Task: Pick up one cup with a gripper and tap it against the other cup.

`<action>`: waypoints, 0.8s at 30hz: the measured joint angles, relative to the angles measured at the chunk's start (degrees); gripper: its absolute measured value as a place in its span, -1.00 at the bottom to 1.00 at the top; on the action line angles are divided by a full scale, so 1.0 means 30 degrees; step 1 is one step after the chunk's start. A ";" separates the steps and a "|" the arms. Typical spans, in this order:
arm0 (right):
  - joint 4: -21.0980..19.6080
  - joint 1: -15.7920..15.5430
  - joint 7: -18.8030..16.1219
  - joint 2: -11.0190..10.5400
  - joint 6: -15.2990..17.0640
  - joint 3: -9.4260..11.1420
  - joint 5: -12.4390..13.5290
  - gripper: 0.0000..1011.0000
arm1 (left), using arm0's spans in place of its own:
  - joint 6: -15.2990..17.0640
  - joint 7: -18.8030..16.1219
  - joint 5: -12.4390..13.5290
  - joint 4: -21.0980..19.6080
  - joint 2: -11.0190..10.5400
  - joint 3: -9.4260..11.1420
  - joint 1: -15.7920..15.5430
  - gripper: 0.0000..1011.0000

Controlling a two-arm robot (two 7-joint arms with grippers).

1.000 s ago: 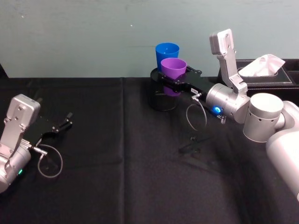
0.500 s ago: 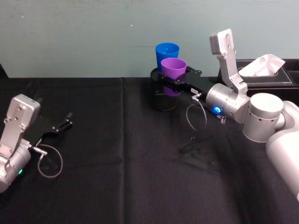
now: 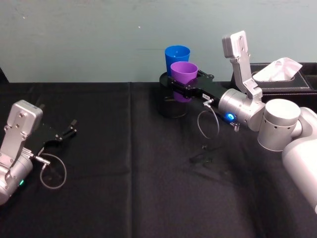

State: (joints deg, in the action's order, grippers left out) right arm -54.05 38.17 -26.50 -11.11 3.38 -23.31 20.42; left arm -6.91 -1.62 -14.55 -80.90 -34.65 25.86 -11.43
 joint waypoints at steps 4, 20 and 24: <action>-0.0001 0.0000 0.0000 0.0000 0.0000 -0.0001 0.0000 0.43 | 0.0001 0.0000 -0.0001 0.0000 0.0000 0.0000 0.0000 0.98; 0.0000 0.0000 0.0000 0.0000 0.0000 -0.0001 0.0000 0.43 | 0.0001 0.0000 -0.0001 0.0000 0.0000 0.0000 0.0000 0.98; 0.0000 0.0000 0.0000 -0.0001 0.0000 0.0000 0.0000 0.43 | 0.0000 0.0000 -0.0001 0.0000 0.0000 -0.0001 0.0000 0.98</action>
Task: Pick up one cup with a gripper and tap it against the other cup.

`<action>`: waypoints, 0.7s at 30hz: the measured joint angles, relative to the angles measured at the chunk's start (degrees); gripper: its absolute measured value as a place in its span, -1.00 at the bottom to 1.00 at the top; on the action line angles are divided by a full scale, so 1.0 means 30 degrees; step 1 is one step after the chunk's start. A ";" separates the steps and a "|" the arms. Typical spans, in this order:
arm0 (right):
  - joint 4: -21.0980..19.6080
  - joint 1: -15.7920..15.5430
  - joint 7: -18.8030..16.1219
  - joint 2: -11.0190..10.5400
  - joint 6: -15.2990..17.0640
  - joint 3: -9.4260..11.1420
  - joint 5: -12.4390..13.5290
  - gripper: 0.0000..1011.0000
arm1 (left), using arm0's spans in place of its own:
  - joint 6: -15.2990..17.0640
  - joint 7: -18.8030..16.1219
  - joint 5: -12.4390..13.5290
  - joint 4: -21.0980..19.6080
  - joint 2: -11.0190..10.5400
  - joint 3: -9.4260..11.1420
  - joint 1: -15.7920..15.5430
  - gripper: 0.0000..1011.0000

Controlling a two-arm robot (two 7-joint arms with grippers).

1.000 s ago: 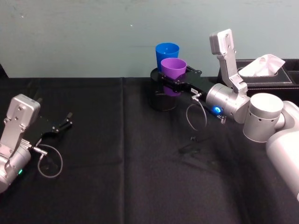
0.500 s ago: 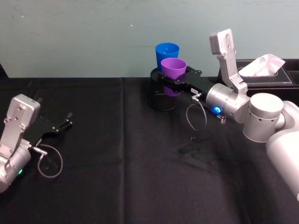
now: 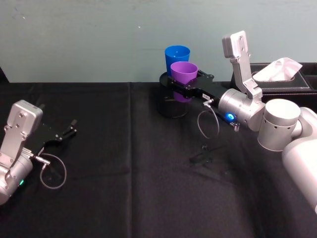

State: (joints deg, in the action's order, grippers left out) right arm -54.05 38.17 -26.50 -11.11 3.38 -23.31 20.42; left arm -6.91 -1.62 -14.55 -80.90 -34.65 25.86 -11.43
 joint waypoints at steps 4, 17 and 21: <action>0.0000 0.0000 0.0000 0.0000 0.0000 -0.0001 0.0000 0.43 | 0.0001 0.0000 0.0000 -0.0001 0.0000 0.0001 0.0000 0.98; 0.0000 -0.0001 0.0000 0.0001 0.0000 -0.0001 0.0000 0.43 | 0.0000 0.0000 0.0000 0.0000 0.0000 0.0001 0.0000 0.98; 0.0000 0.0000 0.0000 0.0001 0.0000 -0.0001 0.0000 0.43 | 0.0001 0.0000 0.0000 0.0000 0.0000 0.0000 0.0000 0.98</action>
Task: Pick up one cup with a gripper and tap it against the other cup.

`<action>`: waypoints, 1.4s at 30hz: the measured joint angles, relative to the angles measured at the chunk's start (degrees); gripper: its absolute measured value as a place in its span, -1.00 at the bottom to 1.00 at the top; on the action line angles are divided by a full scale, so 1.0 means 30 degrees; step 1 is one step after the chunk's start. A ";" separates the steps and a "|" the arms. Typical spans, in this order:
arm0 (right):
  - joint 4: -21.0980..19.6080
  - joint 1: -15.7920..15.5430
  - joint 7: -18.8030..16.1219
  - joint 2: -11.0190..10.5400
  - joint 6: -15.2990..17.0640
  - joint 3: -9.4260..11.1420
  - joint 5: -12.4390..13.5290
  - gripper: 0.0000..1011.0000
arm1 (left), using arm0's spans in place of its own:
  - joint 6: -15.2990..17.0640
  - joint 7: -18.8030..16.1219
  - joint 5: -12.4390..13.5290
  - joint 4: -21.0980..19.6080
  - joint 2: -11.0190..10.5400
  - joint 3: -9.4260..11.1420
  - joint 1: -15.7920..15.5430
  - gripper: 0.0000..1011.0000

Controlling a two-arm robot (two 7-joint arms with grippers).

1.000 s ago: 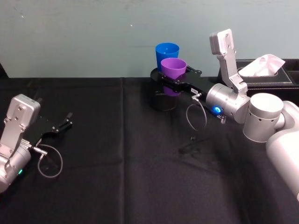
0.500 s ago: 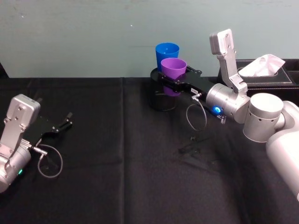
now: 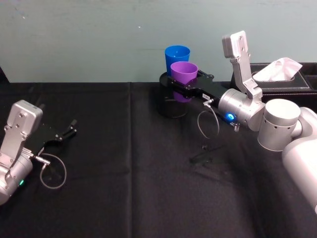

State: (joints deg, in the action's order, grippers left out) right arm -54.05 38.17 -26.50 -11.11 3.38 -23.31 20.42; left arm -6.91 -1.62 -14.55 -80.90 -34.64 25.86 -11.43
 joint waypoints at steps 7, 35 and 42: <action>0.0000 0.0000 0.0000 -0.0001 0.0000 0.0001 0.0000 0.43 | -0.0001 -0.0001 0.0000 0.0000 0.0000 0.0001 0.0000 0.98; -0.0638 -0.0506 0.0087 -0.0154 -0.0001 0.0107 0.0006 0.43 | -0.0001 0.0000 0.0000 0.0000 0.0001 0.0001 0.0000 0.98; -0.3323 -0.2368 0.0720 -0.0831 0.0262 0.0279 -0.0007 0.43 | -0.0001 -0.0001 -0.0002 0.0000 0.0000 0.0000 0.0000 0.98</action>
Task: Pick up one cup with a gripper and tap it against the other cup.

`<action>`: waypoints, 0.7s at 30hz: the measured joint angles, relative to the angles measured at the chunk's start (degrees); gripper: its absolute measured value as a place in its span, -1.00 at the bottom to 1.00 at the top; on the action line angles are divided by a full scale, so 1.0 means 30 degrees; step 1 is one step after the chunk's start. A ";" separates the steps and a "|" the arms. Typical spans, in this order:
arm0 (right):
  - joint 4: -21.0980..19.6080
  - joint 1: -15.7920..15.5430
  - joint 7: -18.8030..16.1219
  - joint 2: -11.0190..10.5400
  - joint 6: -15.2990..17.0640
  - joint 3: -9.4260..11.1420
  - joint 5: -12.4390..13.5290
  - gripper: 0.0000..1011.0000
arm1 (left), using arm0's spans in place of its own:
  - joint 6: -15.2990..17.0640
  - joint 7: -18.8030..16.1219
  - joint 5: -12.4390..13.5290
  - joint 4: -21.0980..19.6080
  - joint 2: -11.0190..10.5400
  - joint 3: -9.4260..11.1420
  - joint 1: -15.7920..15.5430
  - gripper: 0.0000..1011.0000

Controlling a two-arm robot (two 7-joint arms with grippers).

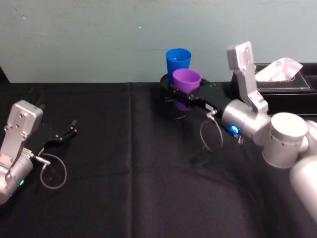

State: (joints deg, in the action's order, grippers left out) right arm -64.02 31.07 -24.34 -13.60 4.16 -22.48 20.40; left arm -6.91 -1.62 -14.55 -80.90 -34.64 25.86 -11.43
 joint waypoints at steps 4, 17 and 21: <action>-0.2474 -0.1850 0.0539 -0.0691 0.0342 0.0132 -0.0028 0.43 | 0.0001 0.0000 0.0000 0.0003 0.0000 0.0000 0.0000 0.98; -0.5071 -0.5427 0.1692 -0.1491 -0.0880 0.0285 -0.1049 0.43 | 0.0001 0.0000 0.0001 0.0001 0.0001 0.0001 0.0000 0.98; -0.4336 -0.5654 0.1793 -0.1140 -0.1559 0.0263 -0.1415 0.43 | 0.0001 0.0000 0.0001 0.0002 0.0000 0.0001 0.0000 0.98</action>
State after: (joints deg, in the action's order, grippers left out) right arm -77.03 14.11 -18.97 -17.02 -0.51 -21.69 16.15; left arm -6.91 -1.62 -14.55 -80.90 -34.65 25.86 -11.43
